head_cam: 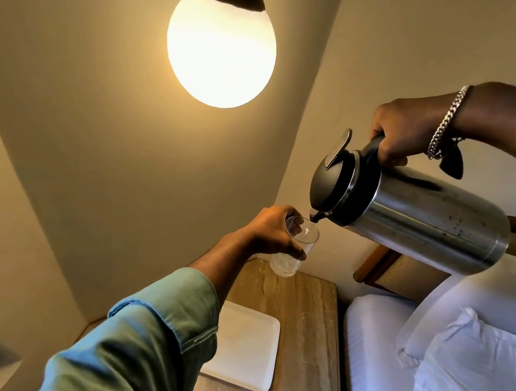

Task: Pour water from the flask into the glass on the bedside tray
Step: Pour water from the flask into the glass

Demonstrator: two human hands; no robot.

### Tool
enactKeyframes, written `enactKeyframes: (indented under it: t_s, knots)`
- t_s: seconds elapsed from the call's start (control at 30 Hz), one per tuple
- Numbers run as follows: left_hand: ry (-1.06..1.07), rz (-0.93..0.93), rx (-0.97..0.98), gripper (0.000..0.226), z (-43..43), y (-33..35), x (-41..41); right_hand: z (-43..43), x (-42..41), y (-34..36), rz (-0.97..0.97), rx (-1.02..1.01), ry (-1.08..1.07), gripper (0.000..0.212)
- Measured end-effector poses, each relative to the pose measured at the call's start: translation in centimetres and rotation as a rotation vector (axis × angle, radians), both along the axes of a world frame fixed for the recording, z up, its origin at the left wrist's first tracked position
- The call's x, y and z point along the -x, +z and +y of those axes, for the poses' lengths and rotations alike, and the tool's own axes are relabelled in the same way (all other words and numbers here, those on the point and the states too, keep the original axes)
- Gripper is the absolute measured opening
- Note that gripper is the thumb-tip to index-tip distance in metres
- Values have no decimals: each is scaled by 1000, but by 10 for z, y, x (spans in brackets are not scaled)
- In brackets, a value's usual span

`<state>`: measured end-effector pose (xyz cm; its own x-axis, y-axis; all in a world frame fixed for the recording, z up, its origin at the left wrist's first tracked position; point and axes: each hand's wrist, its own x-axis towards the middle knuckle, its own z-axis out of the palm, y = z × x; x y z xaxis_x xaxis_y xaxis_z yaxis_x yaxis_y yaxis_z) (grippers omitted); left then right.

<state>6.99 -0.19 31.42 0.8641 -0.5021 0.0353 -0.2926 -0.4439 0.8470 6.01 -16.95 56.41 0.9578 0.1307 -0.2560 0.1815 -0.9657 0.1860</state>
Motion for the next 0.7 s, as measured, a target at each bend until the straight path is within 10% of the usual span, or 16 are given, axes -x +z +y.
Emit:
enactKeyframes:
  t_s: [0.7]
  knots:
    - [-5, 20, 25, 71, 1, -8, 1, 13, -5, 1, 63, 37, 25, 26]
